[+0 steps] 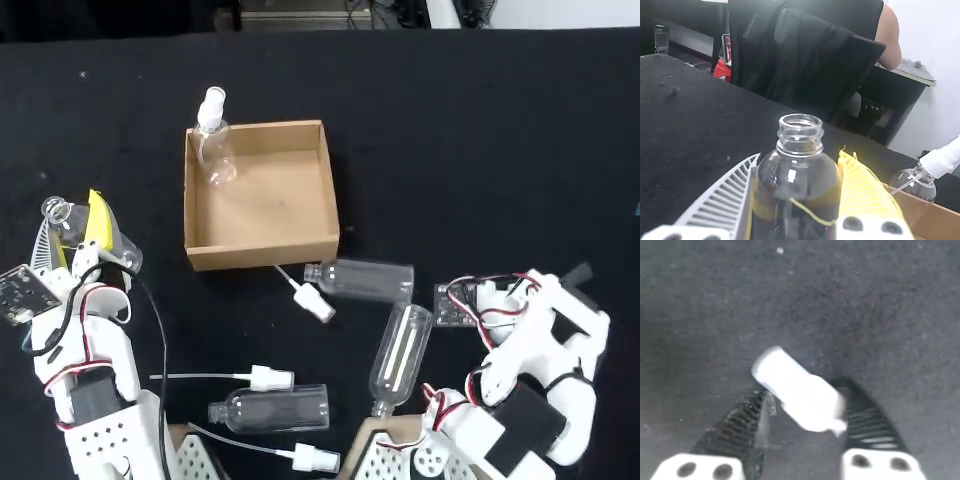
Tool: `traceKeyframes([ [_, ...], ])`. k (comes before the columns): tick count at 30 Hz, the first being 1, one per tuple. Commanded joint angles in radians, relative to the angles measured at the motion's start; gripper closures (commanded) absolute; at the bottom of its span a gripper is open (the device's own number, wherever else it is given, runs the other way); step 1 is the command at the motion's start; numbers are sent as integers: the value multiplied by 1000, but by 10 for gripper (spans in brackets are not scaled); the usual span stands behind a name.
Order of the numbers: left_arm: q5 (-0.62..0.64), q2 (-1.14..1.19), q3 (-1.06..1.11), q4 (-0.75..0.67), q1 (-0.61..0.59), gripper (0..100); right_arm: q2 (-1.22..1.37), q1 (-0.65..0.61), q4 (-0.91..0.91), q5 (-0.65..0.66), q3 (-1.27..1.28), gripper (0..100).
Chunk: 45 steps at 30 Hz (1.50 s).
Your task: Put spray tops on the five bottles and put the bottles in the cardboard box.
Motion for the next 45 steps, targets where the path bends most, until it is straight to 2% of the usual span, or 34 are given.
traceKeyframes([
  [1,-8,-11,19,2,12,970,-36,-43,-68,-238,-30,981],
  [5,-8,-11,19,2,13,970,-36,-95,-61,-767,-102,969],
  [9,-8,-11,19,2,10,970,-30,-68,18,-1284,-189,969],
  [11,-8,-11,19,2,10,970,-27,-40,123,-1438,-252,967],
  [13,-8,-11,19,2,10,970,-27,-25,213,-1517,-292,965],
  [15,-8,-11,19,2,10,970,-27,-25,288,-1536,-300,938],
  [18,-8,-11,19,2,10,970,-27,-28,358,-1536,-300,811],
  [21,-9,-11,19,2,10,970,-27,-28,359,-1473,-300,717],
  [23,-9,-11,19,2,10,970,-27,-28,364,-1382,-300,717],
  [29,-9,-11,19,2,10,970,-27,-26,361,-913,-275,756],
  [31,-9,-11,19,2,10,970,-27,-29,359,-830,-249,755],
  [36,-12,-11,19,2,10,970,-27,-87,354,-812,-162,755],
  [40,-14,-11,19,2,10,970,-27,-83,239,-865,-96,759],
  [45,-9,-11,19,2,10,970,-27,-57,121,-914,-71,898],
])
